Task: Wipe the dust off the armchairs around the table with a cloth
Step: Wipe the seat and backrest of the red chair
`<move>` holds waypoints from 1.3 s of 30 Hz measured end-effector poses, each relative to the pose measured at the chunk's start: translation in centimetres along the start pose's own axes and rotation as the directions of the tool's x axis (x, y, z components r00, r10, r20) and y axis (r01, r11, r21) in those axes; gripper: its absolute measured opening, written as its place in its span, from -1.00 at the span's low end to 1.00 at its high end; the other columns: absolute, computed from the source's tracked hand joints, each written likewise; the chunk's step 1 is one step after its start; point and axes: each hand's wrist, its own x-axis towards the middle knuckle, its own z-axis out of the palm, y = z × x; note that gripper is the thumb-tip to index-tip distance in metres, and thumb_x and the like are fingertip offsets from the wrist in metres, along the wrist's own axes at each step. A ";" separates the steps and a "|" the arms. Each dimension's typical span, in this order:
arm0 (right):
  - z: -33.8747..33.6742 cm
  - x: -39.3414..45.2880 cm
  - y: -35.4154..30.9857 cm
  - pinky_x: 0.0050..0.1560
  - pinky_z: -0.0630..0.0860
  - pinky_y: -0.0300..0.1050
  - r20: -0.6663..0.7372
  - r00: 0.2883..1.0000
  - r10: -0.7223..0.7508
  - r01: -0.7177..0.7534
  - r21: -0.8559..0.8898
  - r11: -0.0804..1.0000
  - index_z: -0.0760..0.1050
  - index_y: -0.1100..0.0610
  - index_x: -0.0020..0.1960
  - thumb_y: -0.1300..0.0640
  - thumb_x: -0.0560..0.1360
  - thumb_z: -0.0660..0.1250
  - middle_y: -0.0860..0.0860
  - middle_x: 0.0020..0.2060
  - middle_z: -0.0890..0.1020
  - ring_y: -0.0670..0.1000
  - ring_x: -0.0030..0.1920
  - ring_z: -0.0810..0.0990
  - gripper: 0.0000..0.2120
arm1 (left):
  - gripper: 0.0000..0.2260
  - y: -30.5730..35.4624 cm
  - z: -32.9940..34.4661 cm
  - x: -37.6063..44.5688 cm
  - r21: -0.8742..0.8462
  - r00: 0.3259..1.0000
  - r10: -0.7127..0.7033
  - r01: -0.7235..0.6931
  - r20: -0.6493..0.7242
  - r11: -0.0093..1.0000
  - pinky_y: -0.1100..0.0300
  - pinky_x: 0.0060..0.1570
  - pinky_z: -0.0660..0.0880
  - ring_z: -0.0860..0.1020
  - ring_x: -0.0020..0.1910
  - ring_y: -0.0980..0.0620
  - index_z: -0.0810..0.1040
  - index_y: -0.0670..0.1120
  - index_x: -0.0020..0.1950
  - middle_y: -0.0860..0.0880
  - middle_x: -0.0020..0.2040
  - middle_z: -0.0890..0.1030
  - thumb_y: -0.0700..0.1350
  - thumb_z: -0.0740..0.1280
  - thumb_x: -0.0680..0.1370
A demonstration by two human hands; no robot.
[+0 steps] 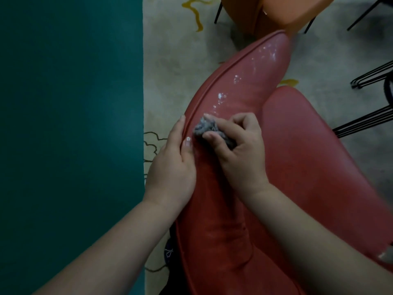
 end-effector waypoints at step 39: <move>1.4 7.7 5.1 -0.02 0.49 0.06 -0.222 0.975 0.008 -0.017 -0.039 0.999 0.63 0.09 0.12 0.04 0.44 0.42 0.06 -0.14 0.38 0.08 -0.13 0.46 -0.72 | -0.62 3.7 1.2 12.2 0.126 0.979 0.124 -0.145 0.160 0.981 0.25 0.24 0.28 0.40 0.35 -0.04 0.30 0.10 0.48 -0.04 0.39 0.45 -0.07 0.11 0.65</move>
